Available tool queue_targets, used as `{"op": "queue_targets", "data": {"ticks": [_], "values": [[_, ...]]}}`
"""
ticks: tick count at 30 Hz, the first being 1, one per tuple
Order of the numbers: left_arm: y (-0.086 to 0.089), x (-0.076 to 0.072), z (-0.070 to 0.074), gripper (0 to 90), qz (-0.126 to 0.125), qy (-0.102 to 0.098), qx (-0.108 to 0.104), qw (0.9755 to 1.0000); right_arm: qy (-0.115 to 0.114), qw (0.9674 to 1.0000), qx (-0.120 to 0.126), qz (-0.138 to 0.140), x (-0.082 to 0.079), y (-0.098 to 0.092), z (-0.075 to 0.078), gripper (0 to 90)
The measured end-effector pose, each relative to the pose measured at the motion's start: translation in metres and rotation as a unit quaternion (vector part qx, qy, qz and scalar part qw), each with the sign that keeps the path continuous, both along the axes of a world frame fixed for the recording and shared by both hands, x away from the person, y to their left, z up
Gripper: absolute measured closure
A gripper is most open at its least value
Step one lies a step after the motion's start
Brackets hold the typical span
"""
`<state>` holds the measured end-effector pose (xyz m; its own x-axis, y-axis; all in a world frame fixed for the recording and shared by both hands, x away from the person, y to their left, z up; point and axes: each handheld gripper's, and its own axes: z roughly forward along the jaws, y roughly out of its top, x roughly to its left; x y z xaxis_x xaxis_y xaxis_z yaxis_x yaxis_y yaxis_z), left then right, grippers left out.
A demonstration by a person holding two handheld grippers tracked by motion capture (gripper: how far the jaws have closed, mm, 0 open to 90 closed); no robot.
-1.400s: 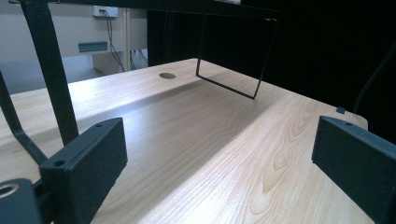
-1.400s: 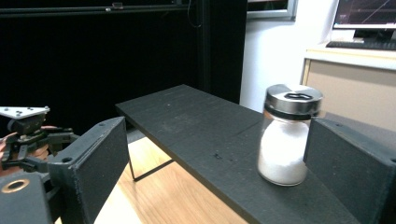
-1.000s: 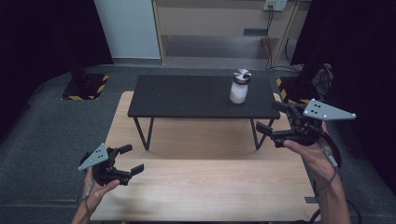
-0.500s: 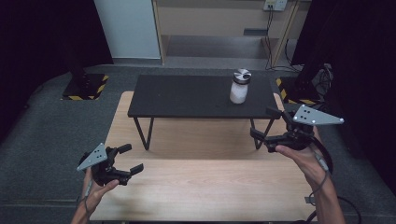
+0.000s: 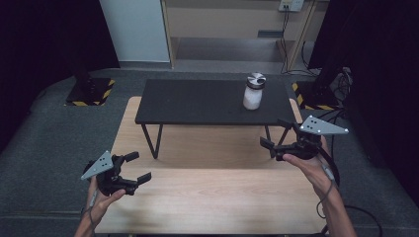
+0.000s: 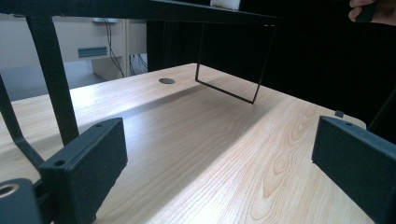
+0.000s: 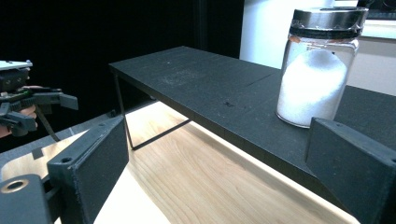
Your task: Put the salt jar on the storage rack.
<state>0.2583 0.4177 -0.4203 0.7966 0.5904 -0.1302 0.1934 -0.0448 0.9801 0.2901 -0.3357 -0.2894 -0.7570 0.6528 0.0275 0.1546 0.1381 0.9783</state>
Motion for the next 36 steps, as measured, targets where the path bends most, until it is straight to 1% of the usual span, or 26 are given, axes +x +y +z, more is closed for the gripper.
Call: {"op": "queue_targets", "data": {"ticks": [8, 12, 14, 16, 22, 28, 36], "values": [[0.0004, 0.0001, -0.0006, 2.3, 0.002, 0.001, -0.001, 1.0000, 0.000, 1.0000, -0.002, 0.007, 0.0005, 0.0003, 0.0013, 7.1], [0.0009, 0.0005, -0.0015, 2.3, 0.002, 0.002, -0.003, 1.0000, -0.004, 1.0000, -0.002, 0.004, -0.0009, 0.0015, 0.0012, 7.5], [0.0011, 0.0008, -0.0020, 2.3, 0.002, 0.003, -0.004, 1.0000, -0.003, 1.0000, -0.002, 0.005, -0.0010, 0.0015, 0.0016, 7.5], [0.0010, 0.0011, -0.0015, 2.3, 0.000, 0.002, -0.003, 1.0000, -0.002, 0.9999, -0.003, 0.013, -0.0011, 0.0025, 0.0034, 7.5], [0.0017, 0.0001, -0.0010, 2.2, 0.001, 0.000, -0.005, 1.0000, -0.005, 0.9998, -0.007, 0.017, -0.0011, 0.0063, 0.0039, 7.5], [0.0020, 0.0000, -0.0011, 2.3, 0.001, 0.000, -0.005, 1.0000, -0.004, 0.9999, -0.005, 0.013, -0.0021, 0.0060, 0.0041, 7.7], [0.0020, 0.0001, -0.0007, 2.3, 0.000, -0.001, -0.005, 1.0000, -0.007, 0.9999, -0.005, 0.015, -0.0024, 0.0063, 0.0046, 7.7]]}}
